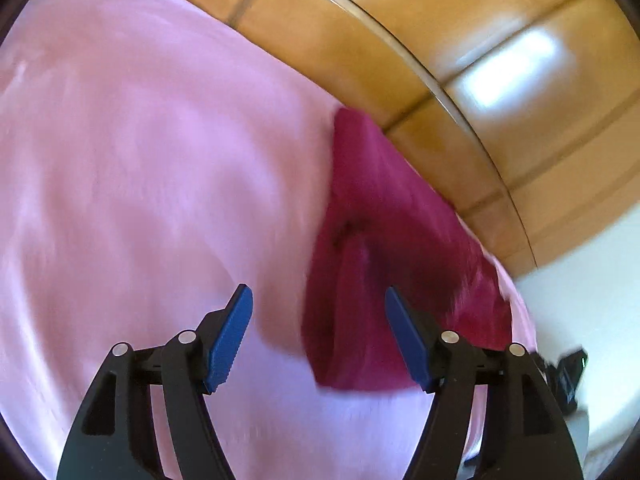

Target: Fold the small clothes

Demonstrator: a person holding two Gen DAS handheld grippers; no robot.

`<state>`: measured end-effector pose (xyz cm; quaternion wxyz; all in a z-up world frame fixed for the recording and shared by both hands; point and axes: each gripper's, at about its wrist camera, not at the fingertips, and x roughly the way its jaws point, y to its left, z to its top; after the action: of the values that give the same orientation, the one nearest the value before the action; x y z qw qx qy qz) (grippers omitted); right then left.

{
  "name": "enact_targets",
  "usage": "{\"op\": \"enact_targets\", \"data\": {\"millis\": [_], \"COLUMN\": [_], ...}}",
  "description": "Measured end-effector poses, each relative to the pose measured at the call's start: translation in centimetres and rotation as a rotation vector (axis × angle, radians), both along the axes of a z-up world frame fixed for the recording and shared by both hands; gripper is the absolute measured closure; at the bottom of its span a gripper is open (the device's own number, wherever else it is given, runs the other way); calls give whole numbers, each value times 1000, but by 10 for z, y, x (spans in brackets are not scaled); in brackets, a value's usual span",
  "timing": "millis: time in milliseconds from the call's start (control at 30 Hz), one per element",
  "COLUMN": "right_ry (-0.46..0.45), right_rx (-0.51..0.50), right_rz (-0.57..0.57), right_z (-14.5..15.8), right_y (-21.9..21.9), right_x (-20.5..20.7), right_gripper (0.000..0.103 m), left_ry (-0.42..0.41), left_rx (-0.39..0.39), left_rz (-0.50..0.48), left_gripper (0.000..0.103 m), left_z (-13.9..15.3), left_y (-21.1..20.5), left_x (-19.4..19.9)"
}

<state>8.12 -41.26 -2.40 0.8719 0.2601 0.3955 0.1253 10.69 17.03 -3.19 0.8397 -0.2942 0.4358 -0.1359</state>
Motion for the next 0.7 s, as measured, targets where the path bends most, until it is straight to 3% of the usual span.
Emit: {"op": "enact_targets", "data": {"millis": [33,133,200,233,267,367,500,700], "right_ry": [10,23,28,30,26,6,-40,-59], "right_rx": [-20,-104,-163,-189,-212,-230,-178,-126], "right_rz": [7,39,54,52,46,37,35,67], "right_z": [-4,-16,-24,-26,-26,-17,3,22], "right_y": [3,14,27,30,33,35,26,19], "right_x": [-3,-10,-5,-3,-1,-6,-27,-61], "right_gripper": [23,42,64,66,74,88,94,94], "left_ry": [-11,-23,-41,-39,-29,-35,-57,-85], "left_rx": [11,87,144,147,142,155,64,30], "left_rz": [-32,-101,-103,-116,-134,-126,-112,-135], "left_gripper": [36,36,40,51,77,89,92,92], "left_z": [-4,-14,-16,-15,-16,-11,-2,10], "left_y": [-4,-24,-33,-36,-37,-38,-25,-23], "left_x": [-10,-22,-23,-24,-21,-18,-32,-60]}}
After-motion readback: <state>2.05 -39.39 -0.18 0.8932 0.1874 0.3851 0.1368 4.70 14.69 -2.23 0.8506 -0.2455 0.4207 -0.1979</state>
